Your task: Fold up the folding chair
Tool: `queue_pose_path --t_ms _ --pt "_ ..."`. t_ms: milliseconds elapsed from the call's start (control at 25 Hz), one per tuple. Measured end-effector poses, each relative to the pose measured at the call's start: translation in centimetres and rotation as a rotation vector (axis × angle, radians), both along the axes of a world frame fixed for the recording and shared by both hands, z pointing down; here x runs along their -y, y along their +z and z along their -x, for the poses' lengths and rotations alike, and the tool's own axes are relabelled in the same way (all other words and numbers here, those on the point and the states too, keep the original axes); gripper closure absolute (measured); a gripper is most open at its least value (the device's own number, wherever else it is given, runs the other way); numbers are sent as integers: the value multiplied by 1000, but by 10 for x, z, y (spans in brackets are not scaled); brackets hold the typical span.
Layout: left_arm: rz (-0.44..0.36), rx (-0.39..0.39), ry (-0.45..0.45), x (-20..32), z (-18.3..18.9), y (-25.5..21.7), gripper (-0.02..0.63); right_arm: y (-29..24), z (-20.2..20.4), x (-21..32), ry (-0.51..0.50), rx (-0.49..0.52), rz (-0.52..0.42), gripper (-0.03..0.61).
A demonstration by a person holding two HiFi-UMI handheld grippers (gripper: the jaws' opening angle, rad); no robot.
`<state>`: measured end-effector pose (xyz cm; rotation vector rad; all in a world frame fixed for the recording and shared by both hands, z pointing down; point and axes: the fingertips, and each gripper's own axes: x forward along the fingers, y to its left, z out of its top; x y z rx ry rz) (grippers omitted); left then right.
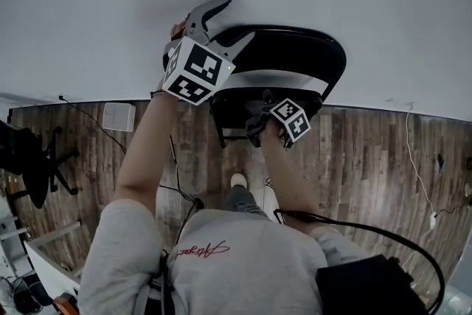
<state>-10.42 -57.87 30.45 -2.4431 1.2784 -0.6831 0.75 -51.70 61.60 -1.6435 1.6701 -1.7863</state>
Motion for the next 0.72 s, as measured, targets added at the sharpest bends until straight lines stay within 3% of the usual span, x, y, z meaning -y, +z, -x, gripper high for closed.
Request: queue_pose_path --t_ms 120,200,280,360,480,600,720 --pt "-38 -160 -81 -15 15 8 296 -3 -22 -11 -6 -139 -60 463" --pt "-49 -258 -108 -33 15 21 298 -14 -39 -20 -28 -257 -130 524" --pt "-71 -392 -144 -58 18 26 347 -44 -44 -30 -77 -351 -280 532" --pt "-94 -555 -190 -93 25 18 487 -92 -38 -44 -143 -469 -477 537" --pt "-156 -711 -232 -153 38 -6 534 -180 -19 -79 -234 -621 -760 551" --pt "-239 -745 -220 -219 40 -34 584 -252 1 -132 -280 -661 -961 555" --pt "-315 -676 -181 -289 34 -56 598 -304 18 -199 -302 -698 -1075 555"
